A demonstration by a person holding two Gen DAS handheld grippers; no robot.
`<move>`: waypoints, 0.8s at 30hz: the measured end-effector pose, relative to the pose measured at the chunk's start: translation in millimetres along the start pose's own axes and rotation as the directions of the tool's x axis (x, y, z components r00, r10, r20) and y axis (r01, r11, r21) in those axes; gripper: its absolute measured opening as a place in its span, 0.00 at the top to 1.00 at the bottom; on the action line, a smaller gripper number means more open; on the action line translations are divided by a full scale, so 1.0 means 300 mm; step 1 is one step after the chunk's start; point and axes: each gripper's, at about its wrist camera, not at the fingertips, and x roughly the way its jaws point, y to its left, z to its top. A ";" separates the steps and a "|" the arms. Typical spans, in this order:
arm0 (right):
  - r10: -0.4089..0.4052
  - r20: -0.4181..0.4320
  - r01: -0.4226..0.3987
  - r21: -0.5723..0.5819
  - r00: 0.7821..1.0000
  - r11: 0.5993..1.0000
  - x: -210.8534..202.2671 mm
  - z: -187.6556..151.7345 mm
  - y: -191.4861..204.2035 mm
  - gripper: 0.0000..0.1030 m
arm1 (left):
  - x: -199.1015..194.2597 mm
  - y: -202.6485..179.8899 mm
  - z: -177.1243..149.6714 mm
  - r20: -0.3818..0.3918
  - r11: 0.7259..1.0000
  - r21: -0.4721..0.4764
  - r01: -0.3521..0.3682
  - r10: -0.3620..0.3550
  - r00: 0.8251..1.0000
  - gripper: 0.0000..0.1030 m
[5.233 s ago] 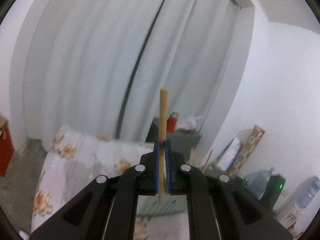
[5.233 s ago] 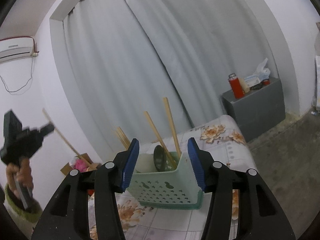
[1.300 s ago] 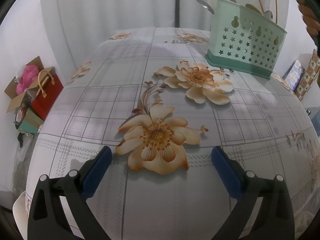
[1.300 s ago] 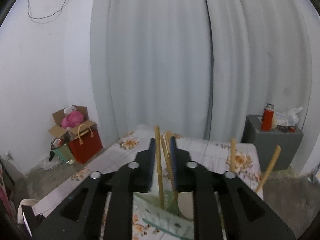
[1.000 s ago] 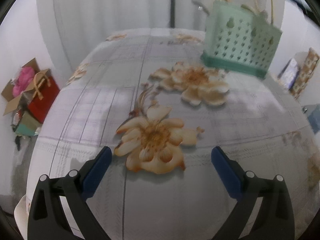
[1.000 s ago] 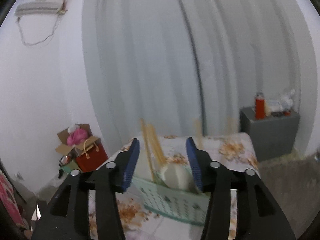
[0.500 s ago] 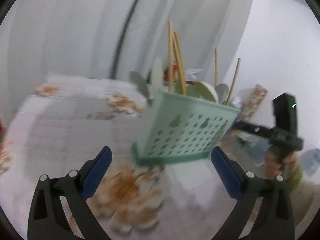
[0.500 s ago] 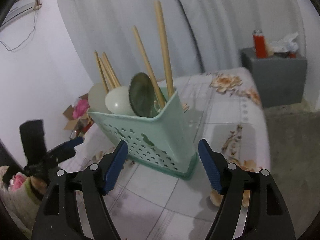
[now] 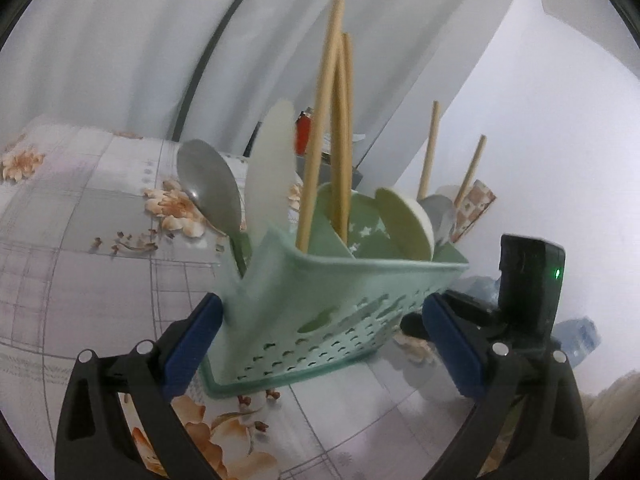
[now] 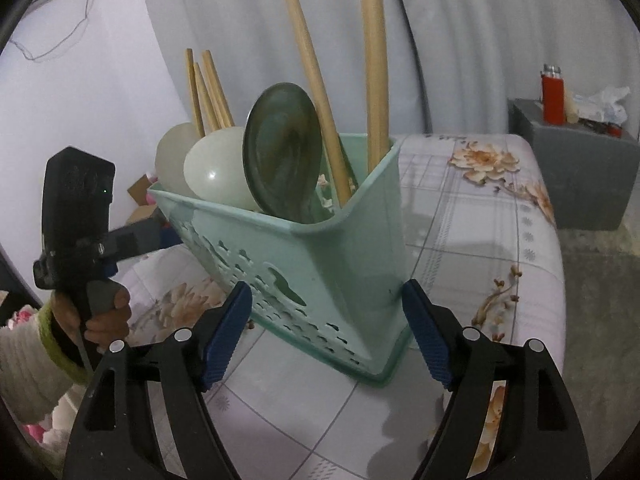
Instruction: Organize utensils
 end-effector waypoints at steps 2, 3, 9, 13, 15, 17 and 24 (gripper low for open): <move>-0.011 -0.006 0.011 -0.011 1.000 1.000 0.001 0.000 0.018 0.28 | -0.009 0.007 0.003 0.003 1.000 -0.017 0.004 -0.004 1.000 0.05; -0.012 -0.009 0.012 -0.014 1.000 1.000 0.013 0.001 0.017 0.29 | -0.010 0.014 0.015 0.005 1.000 -0.019 0.001 -0.001 1.000 0.05; -0.036 -0.034 0.035 -0.044 0.999 0.998 0.068 -0.002 0.093 0.30 | -0.099 0.046 -0.006 0.022 0.999 -0.036 -0.029 0.029 0.999 0.05; 0.001 -0.039 -0.003 -0.040 0.999 0.999 0.076 -0.029 0.178 0.30 | -0.199 0.051 -0.052 0.045 0.996 -0.044 -0.079 0.081 0.996 0.05; 0.019 -0.042 -0.021 -0.048 0.999 0.999 0.078 -0.042 0.211 0.30 | -0.246 0.055 -0.076 0.056 0.993 -0.058 -0.100 0.104 0.993 0.05; 0.032 -0.045 -0.035 -0.062 0.998 0.997 0.078 -0.062 0.259 0.30 | -0.292 0.059 -0.099 0.065 0.990 -0.075 -0.120 0.125 0.990 0.05; 0.072 -0.074 -0.078 -0.085 0.995 0.993 0.066 -0.111 0.379 0.30 | -0.406 0.048 -0.175 0.107 0.976 -0.097 -0.195 0.205 0.973 0.05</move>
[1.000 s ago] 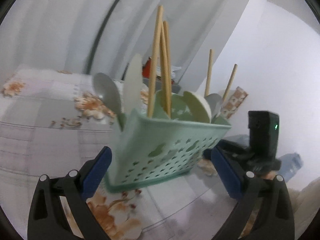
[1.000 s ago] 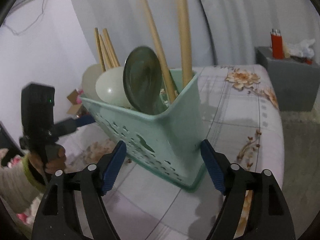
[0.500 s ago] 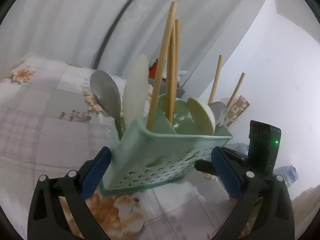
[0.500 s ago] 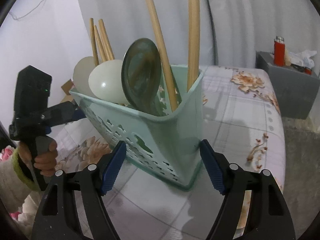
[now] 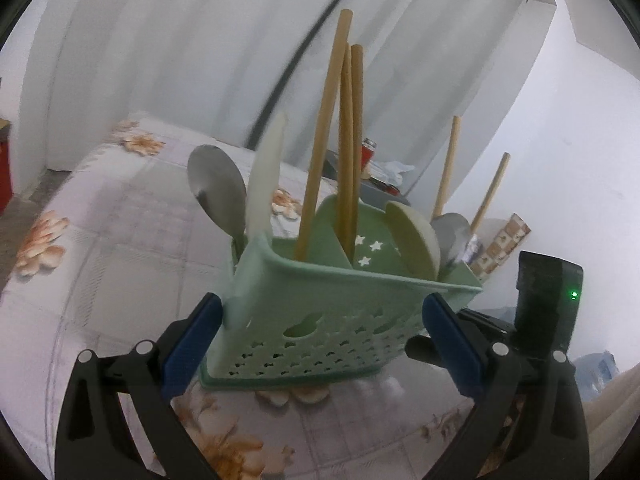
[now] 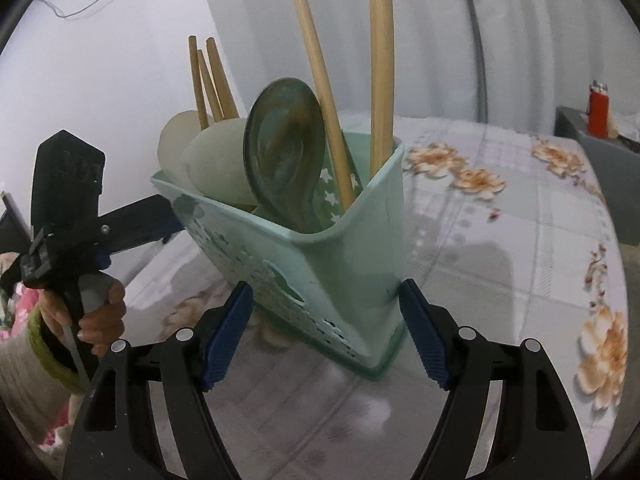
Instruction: Organize utensils
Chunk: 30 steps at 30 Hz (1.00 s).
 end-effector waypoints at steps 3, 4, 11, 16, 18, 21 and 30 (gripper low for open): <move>0.006 -0.012 -0.007 -0.007 1.000 1.000 -0.004 -0.016 0.039 0.30 | -0.028 0.006 -0.019 0.016 1.000 -0.016 -0.013 0.013 1.000 0.05; 0.006 -0.014 -0.006 -0.006 1.000 1.000 -0.006 -0.016 0.042 0.30 | -0.036 0.007 -0.025 0.020 1.000 -0.019 -0.014 0.014 1.000 0.05; -0.033 -0.039 0.032 -0.030 0.999 0.999 0.000 -0.016 0.080 0.31 | -0.053 0.016 -0.045 0.022 0.998 -0.053 -0.039 0.040 0.999 0.05; -0.109 -0.046 0.106 -0.057 0.993 0.993 -0.041 -0.053 0.137 0.30 | -0.122 -0.006 -0.098 0.022 0.977 -0.113 -0.183 0.186 0.982 0.05; -0.146 -0.054 0.143 -0.050 0.988 0.988 -0.056 -0.082 0.159 0.26 | -0.162 -0.041 -0.130 0.025 0.955 -0.098 -0.281 0.285 0.958 0.05; -0.207 -0.067 0.206 -0.022 0.976 0.978 -0.066 -0.145 0.195 0.18 | -0.206 -0.114 -0.194 0.019 0.896 -0.037 -0.442 0.443 0.896 0.05; -0.347 -0.054 0.350 0.059 0.936 0.935 -0.085 -0.213 0.259 0.08 | -0.233 -0.238 -0.333 -0.021 0.761 0.047 -0.647 0.648 0.762 0.05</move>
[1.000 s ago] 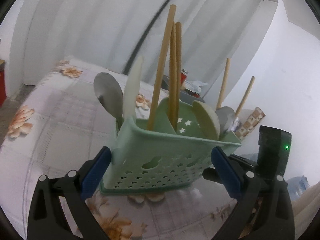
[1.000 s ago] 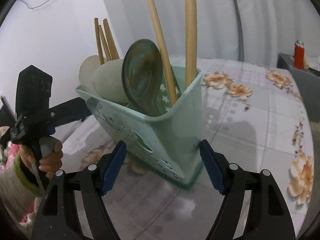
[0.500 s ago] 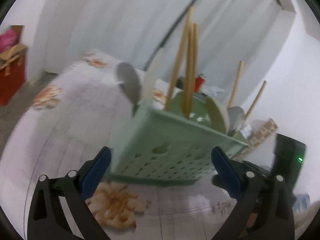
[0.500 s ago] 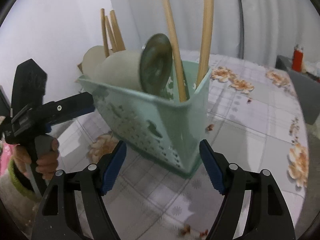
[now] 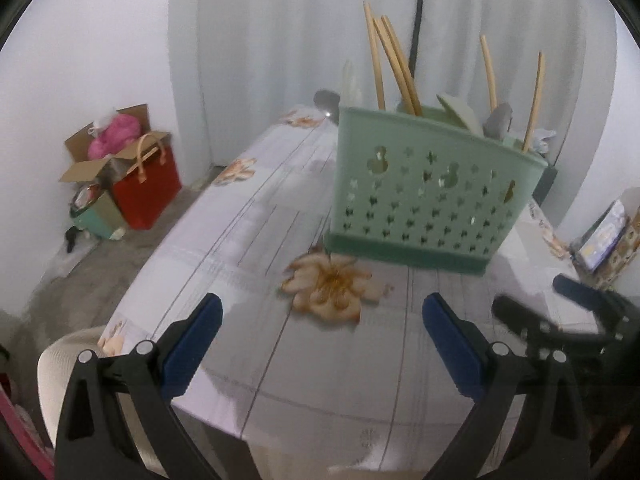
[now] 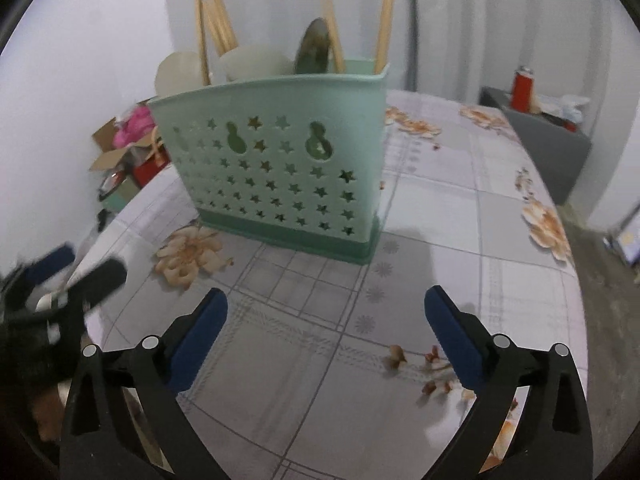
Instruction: Organize utensils
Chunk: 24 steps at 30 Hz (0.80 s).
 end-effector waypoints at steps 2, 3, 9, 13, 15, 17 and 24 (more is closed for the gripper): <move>-0.045 0.021 0.045 0.007 0.999 0.999 -0.010 0.004 0.001 0.08 | -0.016 0.000 -0.019 0.002 0.999 -0.012 -0.033 0.033 0.999 0.05; -0.086 0.033 0.085 0.010 0.996 0.996 -0.014 0.005 0.002 0.08 | -0.017 0.003 -0.024 0.004 0.999 -0.014 -0.053 0.053 0.999 0.05; -0.169 0.042 0.168 0.033 0.985 0.985 -0.017 0.002 0.002 0.08 | -0.021 0.009 -0.024 0.002 0.983 0.036 -0.180 0.180 0.984 0.05; -0.198 0.040 0.197 0.015 0.979 0.980 -0.015 -0.007 0.012 0.08 | -0.016 0.032 -0.022 0.014 0.974 0.020 -0.227 0.227 0.974 0.05; -0.207 0.041 0.207 0.005 0.978 0.978 -0.008 -0.008 0.013 0.08 | -0.011 0.040 -0.022 0.012 0.969 0.018 -0.245 0.245 0.970 0.05; -0.215 0.042 0.214 0.008 0.976 0.977 -0.004 -0.007 0.010 0.08 | -0.003 0.050 -0.021 0.002 0.967 0.013 -0.256 0.256 0.967 0.05; -0.219 0.028 0.218 0.036 0.975 0.975 0.003 -0.002 -0.009 0.08 | 0.010 0.069 -0.021 -0.009 0.964 0.000 -0.265 0.265 0.964 0.05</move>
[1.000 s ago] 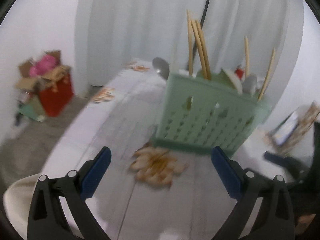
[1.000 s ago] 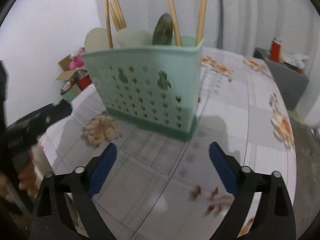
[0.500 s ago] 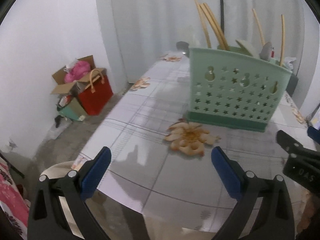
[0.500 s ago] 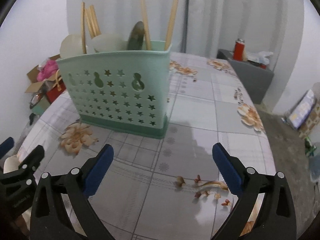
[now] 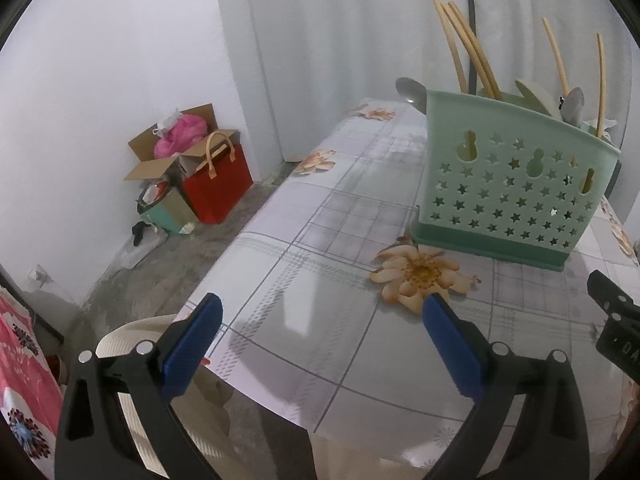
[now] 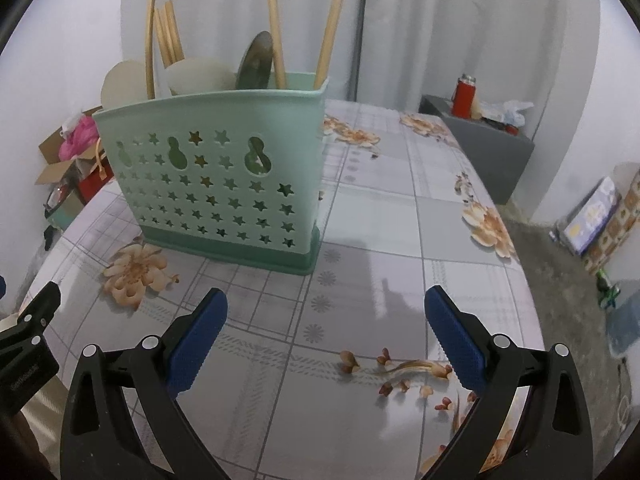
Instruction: Organize utensils
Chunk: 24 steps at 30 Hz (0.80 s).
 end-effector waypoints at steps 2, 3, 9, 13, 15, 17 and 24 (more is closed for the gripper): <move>-0.003 0.001 0.003 -0.003 1.000 1.000 0.001 -0.001 -0.001 0.08 | 0.003 0.003 -0.001 -0.002 1.000 -0.002 -0.004 0.004 1.000 0.05; -0.004 0.003 0.004 -0.004 1.000 1.000 0.001 -0.001 -0.001 0.08 | 0.005 0.001 -0.002 -0.003 1.000 -0.004 -0.005 0.005 1.000 0.05; -0.009 0.007 0.009 -0.007 1.000 1.000 0.000 -0.002 -0.002 0.08 | 0.012 -0.002 -0.005 -0.008 1.000 -0.011 -0.011 0.011 1.000 0.05; -0.013 0.010 0.013 -0.009 1.000 1.000 -0.004 -0.002 -0.003 0.08 | 0.011 -0.002 -0.007 -0.007 1.000 -0.012 -0.007 0.007 1.000 0.05; -0.015 0.008 0.015 -0.009 1.000 1.000 -0.003 -0.002 -0.005 0.08 | 0.009 -0.001 -0.007 -0.007 1.000 -0.012 -0.008 0.008 1.000 0.05; -0.018 0.008 0.018 -0.008 1.000 1.000 -0.003 -0.001 -0.006 0.08 | 0.008 -0.001 -0.008 -0.007 1.000 -0.014 -0.006 0.006 1.000 0.05; -0.022 0.009 0.022 -0.007 1.000 1.000 -0.006 0.000 -0.004 0.08 | 0.007 -0.001 -0.010 -0.005 1.000 -0.014 -0.007 0.007 1.000 0.05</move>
